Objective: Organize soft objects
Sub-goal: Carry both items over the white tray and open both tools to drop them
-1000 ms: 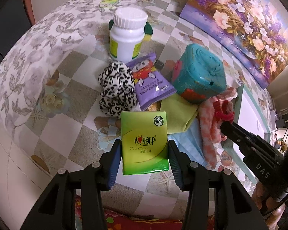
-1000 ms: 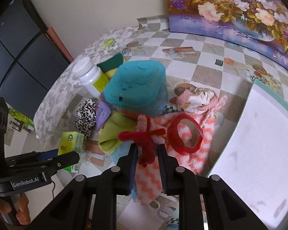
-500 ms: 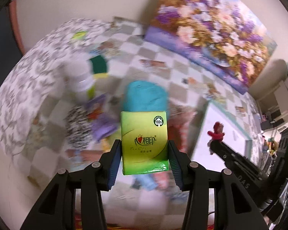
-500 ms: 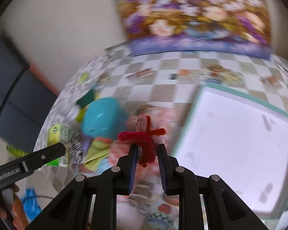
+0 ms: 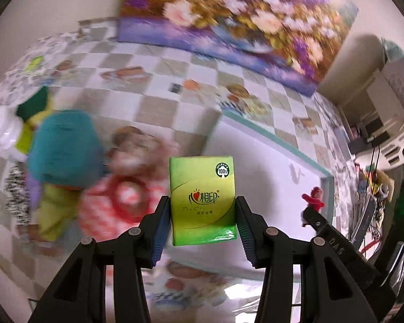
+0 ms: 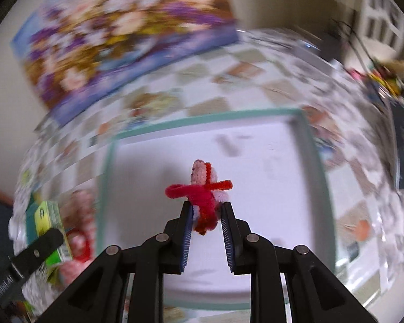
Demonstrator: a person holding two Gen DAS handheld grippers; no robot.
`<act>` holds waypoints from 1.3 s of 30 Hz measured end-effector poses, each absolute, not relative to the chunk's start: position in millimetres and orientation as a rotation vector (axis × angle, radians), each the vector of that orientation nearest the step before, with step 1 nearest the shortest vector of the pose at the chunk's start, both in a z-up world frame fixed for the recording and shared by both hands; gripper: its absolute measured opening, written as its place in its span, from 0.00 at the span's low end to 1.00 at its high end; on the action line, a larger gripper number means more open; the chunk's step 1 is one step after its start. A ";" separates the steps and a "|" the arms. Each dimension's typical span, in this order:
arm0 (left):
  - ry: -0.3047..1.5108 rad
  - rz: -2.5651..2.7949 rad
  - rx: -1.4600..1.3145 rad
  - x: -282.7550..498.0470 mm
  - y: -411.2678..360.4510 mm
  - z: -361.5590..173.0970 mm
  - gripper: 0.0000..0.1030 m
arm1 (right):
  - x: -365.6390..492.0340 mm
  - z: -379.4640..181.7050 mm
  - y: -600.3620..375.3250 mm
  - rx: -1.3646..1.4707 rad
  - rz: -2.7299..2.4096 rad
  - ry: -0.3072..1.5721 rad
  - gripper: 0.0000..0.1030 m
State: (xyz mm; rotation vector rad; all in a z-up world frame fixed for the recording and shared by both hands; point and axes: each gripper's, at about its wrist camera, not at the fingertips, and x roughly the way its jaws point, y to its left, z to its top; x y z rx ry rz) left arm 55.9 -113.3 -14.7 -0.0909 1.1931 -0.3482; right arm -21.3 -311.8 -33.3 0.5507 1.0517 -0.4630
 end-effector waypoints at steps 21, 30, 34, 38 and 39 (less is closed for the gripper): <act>1.163 -0.358 -0.108 61.0 -125.5 -45.7 0.89 | -33.5 -47.7 -340.4 0.529 -0.553 1.081 0.67; 1.098 -0.257 -0.201 66.1 -87.7 -24.7 0.89 | -25.4 -48.6 -324.7 0.484 -0.493 1.069 1.00; 1.080 -0.243 -0.251 66.3 -74.2 -17.8 0.89 | -21.4 -45.9 -318.4 0.468 -0.466 1.064 1.00; 1.068 -0.234 -0.280 66.8 -65.1 -13.1 0.89 | -17.9 -38.4 -310.1 0.406 -0.467 1.043 1.00; 1.066 -0.234 -0.290 67.0 -63.0 -12.2 0.89 | -17.6 -37.8 -309.3 0.411 -0.459 1.042 1.00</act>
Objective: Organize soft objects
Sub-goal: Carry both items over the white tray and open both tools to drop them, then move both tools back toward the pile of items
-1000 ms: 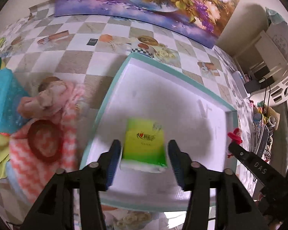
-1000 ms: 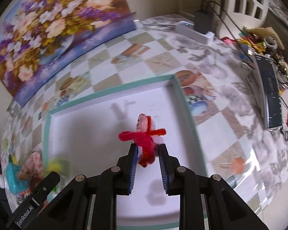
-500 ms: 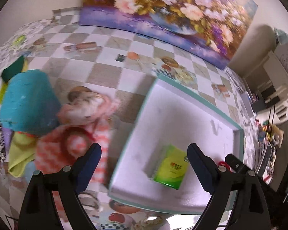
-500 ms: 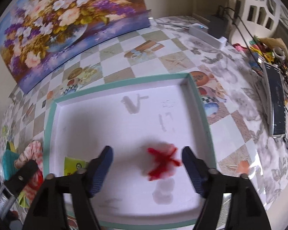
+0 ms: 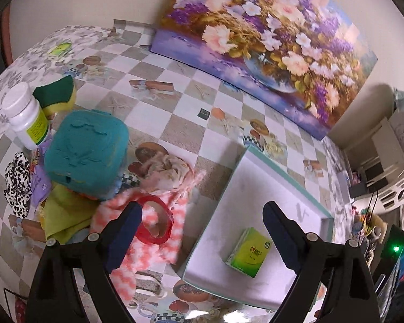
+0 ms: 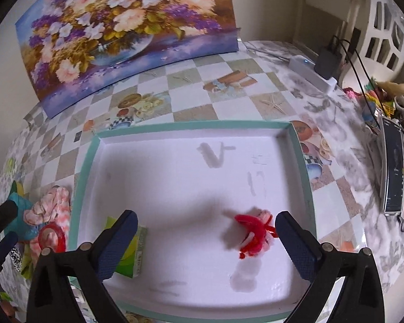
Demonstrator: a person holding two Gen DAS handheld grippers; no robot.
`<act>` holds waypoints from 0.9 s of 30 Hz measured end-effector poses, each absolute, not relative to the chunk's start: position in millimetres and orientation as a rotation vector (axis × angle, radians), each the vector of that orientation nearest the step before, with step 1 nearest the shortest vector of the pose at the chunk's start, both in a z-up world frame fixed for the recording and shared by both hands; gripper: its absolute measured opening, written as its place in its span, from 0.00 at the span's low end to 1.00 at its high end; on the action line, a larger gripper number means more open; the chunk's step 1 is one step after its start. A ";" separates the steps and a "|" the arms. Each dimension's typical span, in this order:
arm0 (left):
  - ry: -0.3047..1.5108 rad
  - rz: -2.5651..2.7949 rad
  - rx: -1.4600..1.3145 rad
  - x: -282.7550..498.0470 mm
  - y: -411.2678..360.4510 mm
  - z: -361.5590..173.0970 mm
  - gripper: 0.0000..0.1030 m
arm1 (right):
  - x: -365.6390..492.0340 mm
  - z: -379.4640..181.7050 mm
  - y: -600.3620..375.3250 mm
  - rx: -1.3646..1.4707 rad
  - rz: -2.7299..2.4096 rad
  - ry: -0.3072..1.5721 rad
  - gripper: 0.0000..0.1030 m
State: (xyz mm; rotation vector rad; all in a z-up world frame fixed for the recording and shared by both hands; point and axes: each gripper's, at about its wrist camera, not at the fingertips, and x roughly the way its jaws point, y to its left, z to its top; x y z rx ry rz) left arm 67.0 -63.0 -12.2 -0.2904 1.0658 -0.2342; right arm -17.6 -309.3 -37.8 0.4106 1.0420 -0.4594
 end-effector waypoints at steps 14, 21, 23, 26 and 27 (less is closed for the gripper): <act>1.030 -0.259 -0.382 67.2 -41.3 0.3 0.89 | -17.1 -19.9 -300.2 0.422 -0.437 0.959 1.00; 1.020 -0.263 -0.405 67.1 -35.1 3.7 0.89 | -15.6 -15.2 -291.8 0.400 -0.409 0.948 1.00; 1.017 -0.256 -0.394 67.1 -33.4 4.8 0.89 | -14.7 -16.1 -290.1 0.404 -0.402 0.952 1.00; 1.013 -0.233 -0.370 66.7 -31.1 6.2 0.89 | -14.4 -18.7 -289.0 0.423 -0.374 0.955 1.00; 1.011 -0.223 -0.361 66.8 -29.4 7.0 0.89 | -14.0 -19.5 -288.0 0.424 -0.367 0.959 1.00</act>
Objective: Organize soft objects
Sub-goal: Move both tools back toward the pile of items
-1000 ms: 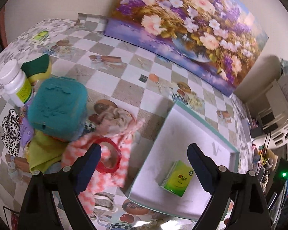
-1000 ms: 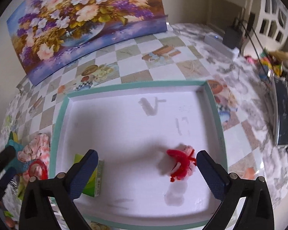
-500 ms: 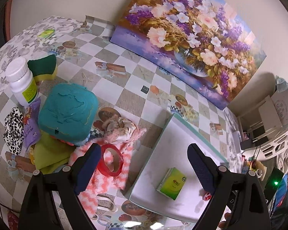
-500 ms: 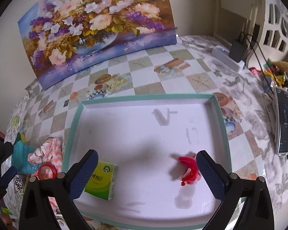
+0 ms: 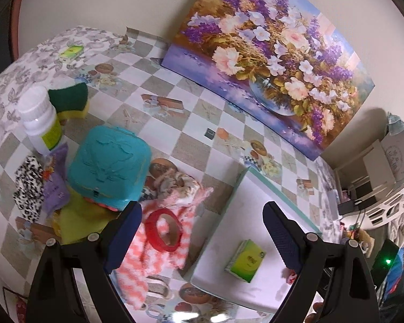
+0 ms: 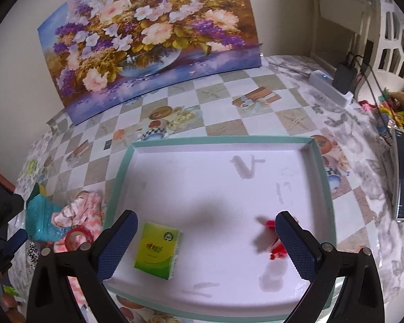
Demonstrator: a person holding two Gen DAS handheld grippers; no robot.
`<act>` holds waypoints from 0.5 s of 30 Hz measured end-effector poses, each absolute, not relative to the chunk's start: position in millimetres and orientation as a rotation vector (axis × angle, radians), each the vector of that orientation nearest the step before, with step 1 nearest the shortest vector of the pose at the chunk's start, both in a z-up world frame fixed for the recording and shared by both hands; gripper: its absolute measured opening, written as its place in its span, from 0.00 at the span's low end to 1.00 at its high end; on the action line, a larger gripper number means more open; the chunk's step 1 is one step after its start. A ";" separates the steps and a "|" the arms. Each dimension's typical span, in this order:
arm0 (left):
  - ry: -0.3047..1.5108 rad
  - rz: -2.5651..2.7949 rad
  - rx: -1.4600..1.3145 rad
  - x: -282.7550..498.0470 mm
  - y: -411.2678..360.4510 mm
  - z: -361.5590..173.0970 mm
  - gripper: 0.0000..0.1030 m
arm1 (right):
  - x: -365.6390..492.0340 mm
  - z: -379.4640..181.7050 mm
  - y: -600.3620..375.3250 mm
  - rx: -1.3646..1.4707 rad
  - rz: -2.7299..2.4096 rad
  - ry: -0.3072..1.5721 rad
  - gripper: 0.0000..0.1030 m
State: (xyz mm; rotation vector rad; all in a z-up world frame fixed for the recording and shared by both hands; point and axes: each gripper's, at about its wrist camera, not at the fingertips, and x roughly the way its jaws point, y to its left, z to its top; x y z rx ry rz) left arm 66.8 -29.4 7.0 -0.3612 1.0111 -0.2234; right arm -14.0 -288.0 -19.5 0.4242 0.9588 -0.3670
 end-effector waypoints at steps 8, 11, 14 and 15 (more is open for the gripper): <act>0.992 -0.158 -0.330 68.8 -6.9 13.1 0.89 | -9.1 -18.5 -271.5 0.431 -0.282 0.946 1.00; 0.989 -0.129 -0.321 70.1 5.4 15.8 0.89 | -3.5 -16.5 -255.8 0.412 -0.240 0.955 1.00; 0.992 -0.092 -0.316 71.0 22.1 16.5 0.89 | 1.8 -18.5 -238.2 0.419 -0.170 0.971 1.00; 0.993 -0.083 -0.319 71.4 27.1 16.1 0.89 | 3.3 -19.0 -233.1 0.416 -0.154 0.974 1.00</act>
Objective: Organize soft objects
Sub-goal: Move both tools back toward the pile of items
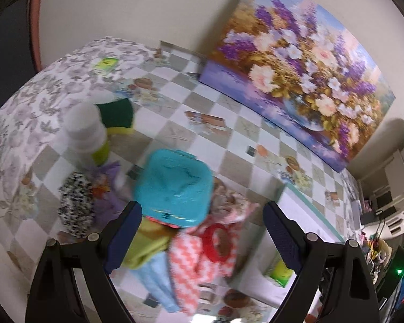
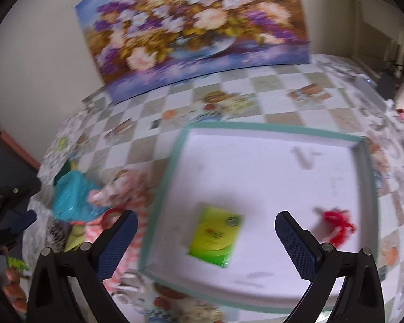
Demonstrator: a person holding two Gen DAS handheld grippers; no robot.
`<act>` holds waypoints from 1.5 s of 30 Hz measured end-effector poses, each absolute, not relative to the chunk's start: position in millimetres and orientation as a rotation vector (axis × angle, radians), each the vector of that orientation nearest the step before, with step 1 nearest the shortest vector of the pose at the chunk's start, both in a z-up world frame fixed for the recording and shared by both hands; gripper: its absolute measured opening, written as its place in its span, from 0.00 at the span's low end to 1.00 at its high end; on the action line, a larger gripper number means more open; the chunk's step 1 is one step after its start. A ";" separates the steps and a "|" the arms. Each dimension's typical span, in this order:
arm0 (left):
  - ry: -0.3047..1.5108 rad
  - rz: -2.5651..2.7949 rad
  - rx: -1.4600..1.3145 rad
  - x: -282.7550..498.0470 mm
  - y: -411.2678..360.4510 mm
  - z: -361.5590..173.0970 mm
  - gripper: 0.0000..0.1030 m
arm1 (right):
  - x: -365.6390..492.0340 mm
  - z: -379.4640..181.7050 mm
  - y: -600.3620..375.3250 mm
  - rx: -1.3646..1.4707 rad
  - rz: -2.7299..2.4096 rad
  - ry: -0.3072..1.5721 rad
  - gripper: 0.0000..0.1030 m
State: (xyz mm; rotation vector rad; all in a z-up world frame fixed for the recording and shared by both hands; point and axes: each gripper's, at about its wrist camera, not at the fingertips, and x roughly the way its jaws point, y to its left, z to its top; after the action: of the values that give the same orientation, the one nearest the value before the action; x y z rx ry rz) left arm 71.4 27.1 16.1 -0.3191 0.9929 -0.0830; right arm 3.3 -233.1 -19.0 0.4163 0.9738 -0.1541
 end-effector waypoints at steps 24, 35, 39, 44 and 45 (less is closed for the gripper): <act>0.984 0.002 -0.453 48.8 160.2 -28.6 1.00 | 34.5 -49.4 -91.1 0.181 0.102 1.150 1.00; 1.034 0.024 -0.429 50.7 177.3 -54.6 1.00 | 38.0 -54.3 -80.7 0.151 0.123 1.173 1.00; 1.046 0.028 -0.423 52.5 177.7 -56.9 1.00 | 38.2 -51.6 -82.0 0.163 0.126 1.164 1.00; 1.072 0.051 -0.455 52.8 181.3 -62.1 1.00 | 37.3 -48.4 -85.2 0.131 0.080 1.147 1.00; 1.083 0.057 -0.467 53.2 182.5 -63.9 1.00 | 37.4 -49.0 -86.1 0.132 0.077 1.151 1.00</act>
State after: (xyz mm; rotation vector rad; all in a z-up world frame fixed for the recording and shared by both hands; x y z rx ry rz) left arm 53.2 182.5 -63.9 -0.4672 1.0825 0.0574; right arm 37.4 -86.1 -49.0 0.1324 1.1508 0.0774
